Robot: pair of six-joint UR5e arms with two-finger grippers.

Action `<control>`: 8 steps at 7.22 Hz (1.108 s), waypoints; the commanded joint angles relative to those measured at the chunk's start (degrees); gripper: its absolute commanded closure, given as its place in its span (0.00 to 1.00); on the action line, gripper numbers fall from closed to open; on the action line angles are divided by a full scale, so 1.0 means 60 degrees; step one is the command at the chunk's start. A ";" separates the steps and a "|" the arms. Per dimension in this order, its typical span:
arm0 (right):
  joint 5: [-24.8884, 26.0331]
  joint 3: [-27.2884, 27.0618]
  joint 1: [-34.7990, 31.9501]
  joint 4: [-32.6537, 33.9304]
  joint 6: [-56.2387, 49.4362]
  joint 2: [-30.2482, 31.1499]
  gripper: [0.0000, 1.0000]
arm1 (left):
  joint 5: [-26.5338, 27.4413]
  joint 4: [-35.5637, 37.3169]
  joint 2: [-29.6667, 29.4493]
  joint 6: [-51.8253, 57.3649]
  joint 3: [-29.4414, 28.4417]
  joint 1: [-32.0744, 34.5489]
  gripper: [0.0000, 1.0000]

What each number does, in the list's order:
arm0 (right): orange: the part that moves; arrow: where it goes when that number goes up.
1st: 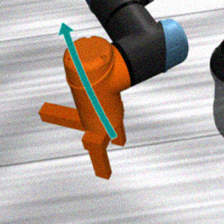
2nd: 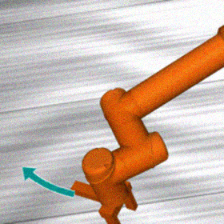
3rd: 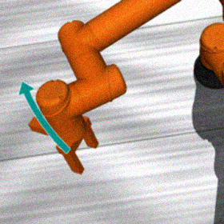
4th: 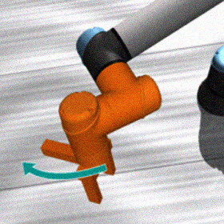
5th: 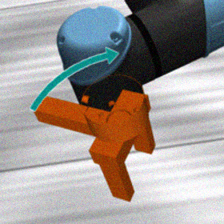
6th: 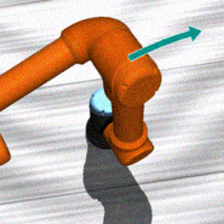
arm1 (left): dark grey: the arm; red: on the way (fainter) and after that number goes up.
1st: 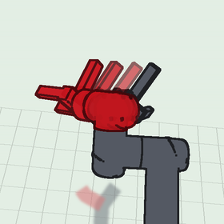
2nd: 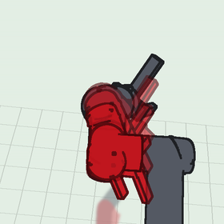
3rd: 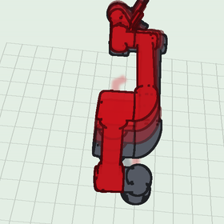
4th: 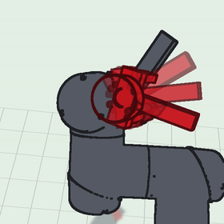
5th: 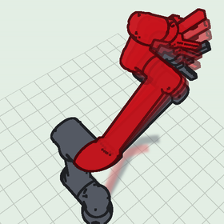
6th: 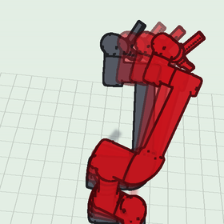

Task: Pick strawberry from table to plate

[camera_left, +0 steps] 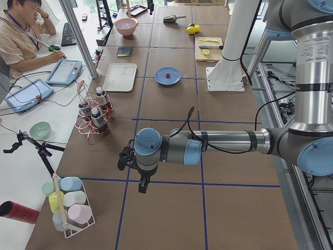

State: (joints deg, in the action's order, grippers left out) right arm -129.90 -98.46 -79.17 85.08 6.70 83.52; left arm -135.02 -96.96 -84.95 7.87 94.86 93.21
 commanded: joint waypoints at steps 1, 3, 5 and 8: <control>-0.0718 0.0414 -0.1190 -0.0872 -0.0677 0.2256 0.00 | 0.0003 -0.0042 -0.0021 0.0007 0.0083 -0.0008 0.00; -0.0659 0.1144 -0.1525 -0.1625 -0.0634 0.2647 0.00 | 0.0003 -0.0042 -0.0021 0.0007 0.0083 -0.0008 0.00; -0.0761 0.0813 -0.1791 -0.0783 -0.0706 0.2297 0.00 | 0.0003 0.0002 -0.0035 0.0007 0.0083 -0.0022 0.00; -0.0102 0.0254 -0.1557 -0.0221 -0.0765 0.2383 0.00 | 0.0003 0.0191 -0.0123 -0.0109 0.0069 -0.0168 0.00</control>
State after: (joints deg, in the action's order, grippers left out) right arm -131.40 -96.38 -88.72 83.09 2.18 97.69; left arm -135.06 -96.43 -85.35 7.57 95.35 92.79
